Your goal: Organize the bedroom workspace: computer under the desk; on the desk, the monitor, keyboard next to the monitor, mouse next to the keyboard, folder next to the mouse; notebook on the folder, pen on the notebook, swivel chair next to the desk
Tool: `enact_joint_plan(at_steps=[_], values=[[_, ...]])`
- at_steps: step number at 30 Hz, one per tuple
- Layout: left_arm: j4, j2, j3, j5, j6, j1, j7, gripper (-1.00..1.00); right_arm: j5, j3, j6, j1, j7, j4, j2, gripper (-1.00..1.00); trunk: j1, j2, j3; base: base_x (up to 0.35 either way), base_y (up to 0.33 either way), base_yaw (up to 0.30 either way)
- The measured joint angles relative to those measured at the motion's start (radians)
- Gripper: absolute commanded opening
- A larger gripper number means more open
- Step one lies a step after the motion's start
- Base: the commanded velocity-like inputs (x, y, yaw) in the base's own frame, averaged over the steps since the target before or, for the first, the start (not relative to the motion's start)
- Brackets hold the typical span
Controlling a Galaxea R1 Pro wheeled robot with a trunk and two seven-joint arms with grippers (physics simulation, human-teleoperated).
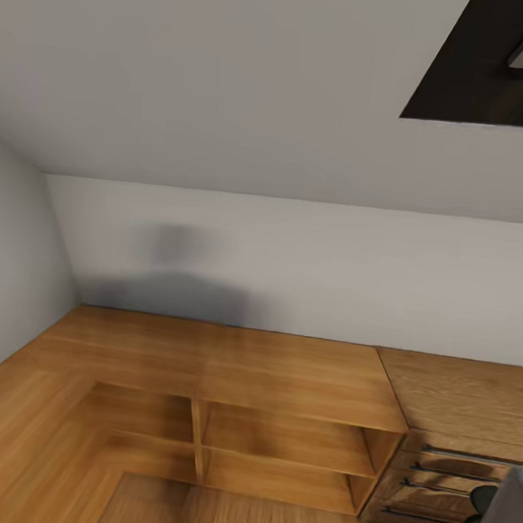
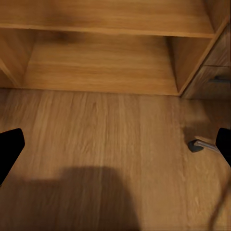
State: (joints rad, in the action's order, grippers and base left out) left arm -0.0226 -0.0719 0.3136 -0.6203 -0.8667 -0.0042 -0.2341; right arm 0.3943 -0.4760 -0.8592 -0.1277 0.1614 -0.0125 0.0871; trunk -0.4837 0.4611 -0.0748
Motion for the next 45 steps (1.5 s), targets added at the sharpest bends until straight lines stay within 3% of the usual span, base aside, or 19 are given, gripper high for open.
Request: enact_joint_plan(at_steps=[10, 33, 45], values=[[0.000, 0.000, 0.000, 0.001, 0.002, 0.000, 0.000, 1.00, 0.000, 0.000, 0.000, 0.000, 0.000, 0.000, 0.001, 1.00, 0.000, 0.000, -0.005, 0.086, 0.096, -0.287], [0.000, 0.000, 0.001, 0.001, 0.000, 0.000, 0.001, 1.00, 0.000, 0.000, -0.001, 0.000, 0.000, 0.000, 0.000, 1.00, 0.000, 0.000, -0.014, -0.083, 0.098, -0.287], [0.000, 0.000, 0.002, 0.002, 0.000, 0.000, 0.001, 1.00, 0.000, 0.000, -0.001, 0.000, 0.000, 0.000, 0.000, 1.00, 0.000, 0.000, -0.015, 0.258, 0.001, -0.286]])
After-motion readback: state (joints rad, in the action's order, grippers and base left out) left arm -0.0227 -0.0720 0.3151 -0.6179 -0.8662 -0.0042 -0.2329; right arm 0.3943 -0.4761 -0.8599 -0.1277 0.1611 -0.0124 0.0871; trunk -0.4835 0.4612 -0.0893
